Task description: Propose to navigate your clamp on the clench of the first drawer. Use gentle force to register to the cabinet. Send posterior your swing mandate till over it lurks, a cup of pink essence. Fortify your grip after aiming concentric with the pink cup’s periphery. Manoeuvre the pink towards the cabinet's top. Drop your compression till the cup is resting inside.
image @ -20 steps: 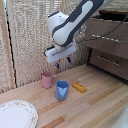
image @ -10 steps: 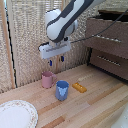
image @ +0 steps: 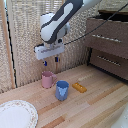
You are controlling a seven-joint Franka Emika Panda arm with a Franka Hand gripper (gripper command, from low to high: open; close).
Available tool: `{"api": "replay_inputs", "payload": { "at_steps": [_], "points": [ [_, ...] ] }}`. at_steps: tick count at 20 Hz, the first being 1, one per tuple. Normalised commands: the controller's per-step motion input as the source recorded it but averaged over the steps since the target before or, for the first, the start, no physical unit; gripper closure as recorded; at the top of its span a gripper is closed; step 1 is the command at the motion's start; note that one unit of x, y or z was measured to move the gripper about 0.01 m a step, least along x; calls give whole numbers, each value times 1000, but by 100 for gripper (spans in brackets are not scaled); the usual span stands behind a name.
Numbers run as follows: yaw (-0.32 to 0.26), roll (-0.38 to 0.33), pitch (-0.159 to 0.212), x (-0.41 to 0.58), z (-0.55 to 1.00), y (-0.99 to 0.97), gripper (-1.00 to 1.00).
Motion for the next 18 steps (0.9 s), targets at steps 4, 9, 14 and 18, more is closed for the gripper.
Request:
{"api": "replay_inputs", "payload": {
  "at_steps": [4, 9, 14, 18],
  "points": [
    [0, 0, 25, -1, -230, 0, -100],
    [0, -3, 4, -7, -299, -2, -100],
    [106, -45, 0, 25, -345, -157, -100],
    [186, -30, 0, 14, -312, -197, -100]
  ]
}}
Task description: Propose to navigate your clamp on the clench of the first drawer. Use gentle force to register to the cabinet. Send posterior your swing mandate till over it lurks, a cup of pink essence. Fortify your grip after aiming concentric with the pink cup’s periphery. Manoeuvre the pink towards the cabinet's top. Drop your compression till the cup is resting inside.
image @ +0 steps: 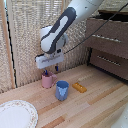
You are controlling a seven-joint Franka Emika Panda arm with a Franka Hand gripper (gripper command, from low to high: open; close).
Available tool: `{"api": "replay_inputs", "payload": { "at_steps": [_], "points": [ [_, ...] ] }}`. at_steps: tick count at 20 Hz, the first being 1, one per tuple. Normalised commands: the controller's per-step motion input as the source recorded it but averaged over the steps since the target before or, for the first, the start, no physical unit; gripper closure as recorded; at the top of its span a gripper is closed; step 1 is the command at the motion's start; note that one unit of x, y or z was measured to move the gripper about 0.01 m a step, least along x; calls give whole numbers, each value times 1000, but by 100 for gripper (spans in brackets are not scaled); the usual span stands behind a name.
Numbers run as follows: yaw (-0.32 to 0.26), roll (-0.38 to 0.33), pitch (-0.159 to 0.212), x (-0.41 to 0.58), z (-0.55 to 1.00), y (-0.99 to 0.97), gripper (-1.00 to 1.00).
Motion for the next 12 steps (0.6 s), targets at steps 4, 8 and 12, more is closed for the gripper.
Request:
{"api": "replay_inputs", "payload": {
  "at_steps": [4, 8, 12],
  "points": [
    [170, -2, -1, 0, -250, -89, -100],
    [53, 7, 13, -29, -156, -155, 100],
    [25, 11, 44, -13, -116, -34, 100]
  ]
}}
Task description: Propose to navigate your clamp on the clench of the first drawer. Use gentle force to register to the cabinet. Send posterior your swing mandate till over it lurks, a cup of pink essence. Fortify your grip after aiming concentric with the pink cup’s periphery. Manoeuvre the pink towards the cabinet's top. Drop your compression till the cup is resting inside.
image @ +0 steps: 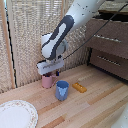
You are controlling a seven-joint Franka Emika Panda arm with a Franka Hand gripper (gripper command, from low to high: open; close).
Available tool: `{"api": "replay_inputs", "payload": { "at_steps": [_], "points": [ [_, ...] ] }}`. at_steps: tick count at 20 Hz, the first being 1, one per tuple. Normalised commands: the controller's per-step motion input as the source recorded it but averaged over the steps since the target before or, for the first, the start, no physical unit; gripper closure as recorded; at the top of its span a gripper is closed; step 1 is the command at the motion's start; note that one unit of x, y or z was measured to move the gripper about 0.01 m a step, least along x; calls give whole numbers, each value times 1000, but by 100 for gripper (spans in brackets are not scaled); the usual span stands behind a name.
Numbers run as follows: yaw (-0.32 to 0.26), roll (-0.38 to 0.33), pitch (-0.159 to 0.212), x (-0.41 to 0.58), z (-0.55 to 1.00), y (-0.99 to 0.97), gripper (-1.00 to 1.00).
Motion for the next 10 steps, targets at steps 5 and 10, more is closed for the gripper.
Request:
{"api": "replay_inputs", "payload": {
  "at_steps": [5, 10],
  "points": [
    [90, 48, -92, -1, -54, -31, 100],
    [98, 10, -144, -131, -31, 0, 100]
  ]
}}
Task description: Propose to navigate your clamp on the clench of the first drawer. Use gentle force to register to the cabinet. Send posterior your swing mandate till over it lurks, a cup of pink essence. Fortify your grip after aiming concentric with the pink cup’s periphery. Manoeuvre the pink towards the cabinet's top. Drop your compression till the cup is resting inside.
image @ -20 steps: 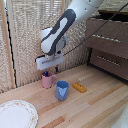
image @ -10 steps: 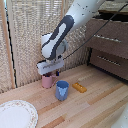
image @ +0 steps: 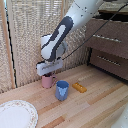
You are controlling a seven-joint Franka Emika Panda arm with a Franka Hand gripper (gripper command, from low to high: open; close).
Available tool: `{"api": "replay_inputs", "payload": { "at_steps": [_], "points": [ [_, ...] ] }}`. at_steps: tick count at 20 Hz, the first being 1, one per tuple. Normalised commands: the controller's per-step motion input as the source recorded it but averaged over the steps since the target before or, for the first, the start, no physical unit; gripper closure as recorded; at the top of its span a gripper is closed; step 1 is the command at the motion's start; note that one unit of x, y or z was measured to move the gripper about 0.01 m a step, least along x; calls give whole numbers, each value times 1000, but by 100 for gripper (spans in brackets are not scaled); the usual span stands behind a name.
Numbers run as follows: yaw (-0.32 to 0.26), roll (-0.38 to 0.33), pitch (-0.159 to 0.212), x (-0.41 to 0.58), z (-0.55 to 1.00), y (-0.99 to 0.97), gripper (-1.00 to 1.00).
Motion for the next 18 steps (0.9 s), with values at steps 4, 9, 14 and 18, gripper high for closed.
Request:
{"api": "replay_inputs", "payload": {
  "at_steps": [4, 9, 14, 18],
  "points": [
    [0, 24, -121, -361, 26, -3, 100],
    [-101, 33, -69, -381, 563, -157, 100],
    [-143, 1, 0, -439, 955, -220, 100],
    [-138, 0, 0, -280, 1000, -119, 100]
  ]
}}
